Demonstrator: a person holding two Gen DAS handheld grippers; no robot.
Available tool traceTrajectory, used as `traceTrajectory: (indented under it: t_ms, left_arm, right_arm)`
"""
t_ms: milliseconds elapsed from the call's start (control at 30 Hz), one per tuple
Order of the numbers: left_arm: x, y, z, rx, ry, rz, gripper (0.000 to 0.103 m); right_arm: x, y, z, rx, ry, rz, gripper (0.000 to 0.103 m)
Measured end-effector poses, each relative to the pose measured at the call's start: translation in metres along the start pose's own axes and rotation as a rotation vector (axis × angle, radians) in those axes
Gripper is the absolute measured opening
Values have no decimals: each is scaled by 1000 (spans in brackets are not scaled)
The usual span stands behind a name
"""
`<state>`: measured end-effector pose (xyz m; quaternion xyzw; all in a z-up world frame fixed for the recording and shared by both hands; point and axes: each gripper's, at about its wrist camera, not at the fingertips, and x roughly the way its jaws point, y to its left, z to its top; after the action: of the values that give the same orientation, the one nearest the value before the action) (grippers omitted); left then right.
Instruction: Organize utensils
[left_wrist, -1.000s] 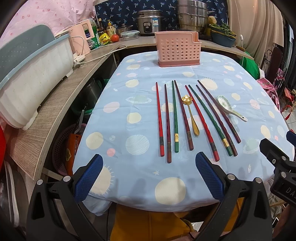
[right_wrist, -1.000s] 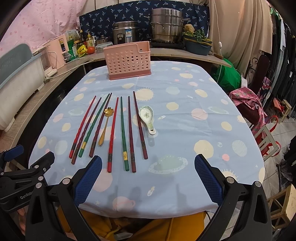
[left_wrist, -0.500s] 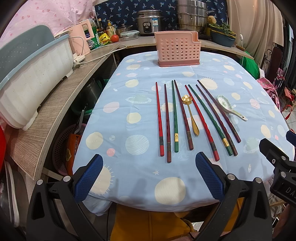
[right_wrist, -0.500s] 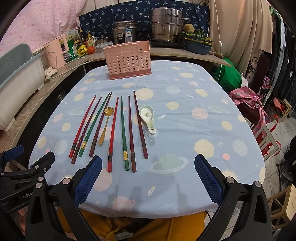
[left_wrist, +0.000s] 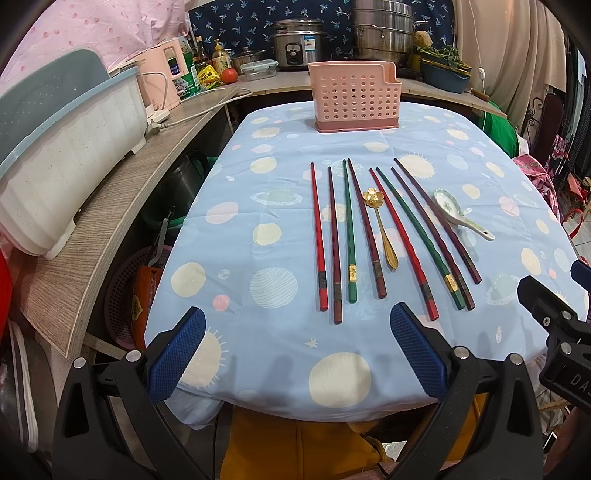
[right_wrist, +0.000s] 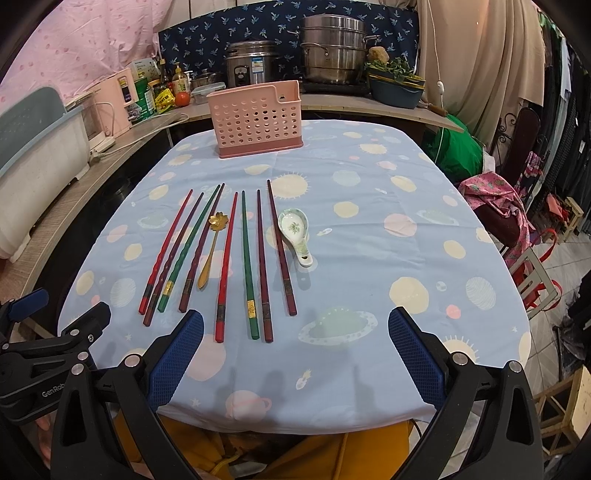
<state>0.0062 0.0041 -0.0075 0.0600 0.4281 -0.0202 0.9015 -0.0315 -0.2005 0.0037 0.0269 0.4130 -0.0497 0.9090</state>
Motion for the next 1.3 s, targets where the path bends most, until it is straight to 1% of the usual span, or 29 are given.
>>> traceTrajectory:
  t_ms: [367,600,767,900,1000,1133,1267,1300]
  left_arm:
    - [0,0,0,-3,3,-3,96]
    - [12,1,1,-23,20,-15,96]
    - [29,10,9,-67,44,-31,96]
    - [56,20,14,-106,94,-45,96]
    - [75,25,14,-115,114,-38,95]
    - [94,26,14,-109,145,-32,91]
    - [103,23,16,-101,161,-49,87]
    - [105,23,16,-100,163,-54,84]
  right_arm:
    - [1,1,-1,4,3,0,96]
    - [9,-7,5,21,18,-1,96]
    - [18,-18,13,44,15,-4,96]
    - [31,-27,18,62,16,-10,96]
    - [43,-35,21,84,36,-8,96]
    - [56,-40,23,98,60,-10,96]
    - [62,-39,28,96,65,-5,95]
    - [64,-39,29,94,65,-2,94]
